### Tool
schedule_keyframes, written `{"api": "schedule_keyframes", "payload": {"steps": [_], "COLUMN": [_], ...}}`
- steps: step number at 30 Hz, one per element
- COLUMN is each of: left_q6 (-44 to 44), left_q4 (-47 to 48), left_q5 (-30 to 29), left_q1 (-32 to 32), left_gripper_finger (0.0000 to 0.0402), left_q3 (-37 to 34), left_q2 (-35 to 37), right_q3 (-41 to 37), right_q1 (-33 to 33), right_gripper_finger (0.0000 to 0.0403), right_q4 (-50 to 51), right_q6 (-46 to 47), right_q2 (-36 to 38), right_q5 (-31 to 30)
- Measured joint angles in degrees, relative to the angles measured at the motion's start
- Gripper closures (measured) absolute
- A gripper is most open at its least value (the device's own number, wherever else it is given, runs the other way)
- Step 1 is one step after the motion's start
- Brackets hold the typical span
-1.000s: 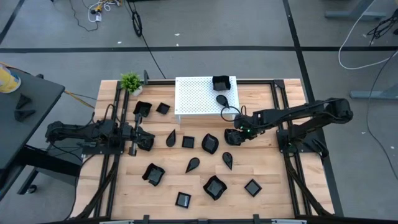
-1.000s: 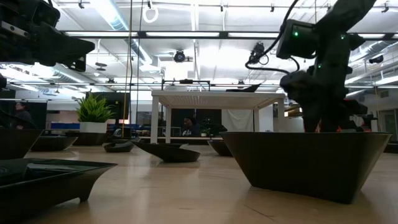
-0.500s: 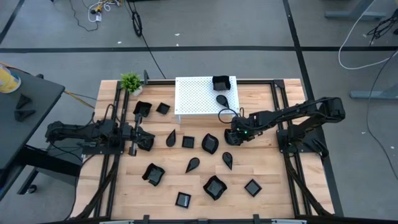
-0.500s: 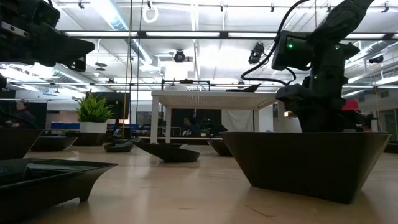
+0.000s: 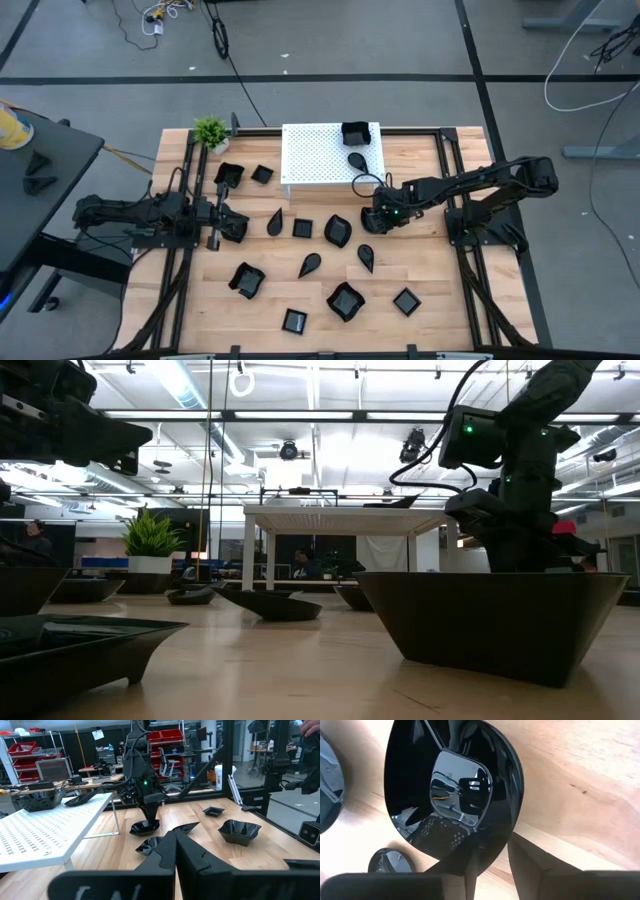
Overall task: Pick & Place Mini shaped plates
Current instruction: Put the leaf-shaped plate on the shelf
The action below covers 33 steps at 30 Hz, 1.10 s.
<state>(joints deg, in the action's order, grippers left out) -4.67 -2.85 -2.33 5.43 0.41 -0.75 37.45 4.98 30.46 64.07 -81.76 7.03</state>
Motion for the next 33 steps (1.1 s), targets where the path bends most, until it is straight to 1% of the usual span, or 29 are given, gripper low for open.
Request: {"api": "schedule_keyframes", "payload": {"steps": [15,27,33], "left_q6": [0.0,0.0,0.0], "left_q4": [0.0,0.0,0.02], "left_q5": [0.0,0.0,-0.01], "left_q1": [0.01,0.0,0.01], "left_gripper_finger": [0.0399,0.0399,0.0399], "left_q3": [0.01,0.0,0.01], "left_q2": [0.02,0.02,0.02], "right_q3": [0.02,0.07,0.07], "right_q1": [0.02,0.02,0.0], "right_gripper_finger": [0.0364,0.0396,0.0398], "right_q4": [-1.02,-1.47,-1.82], "right_q6": [-0.02,-0.02,0.85], "right_q2": [0.03,1.8,3.97], "right_q5": [-0.13,-0.13,-0.17]}}
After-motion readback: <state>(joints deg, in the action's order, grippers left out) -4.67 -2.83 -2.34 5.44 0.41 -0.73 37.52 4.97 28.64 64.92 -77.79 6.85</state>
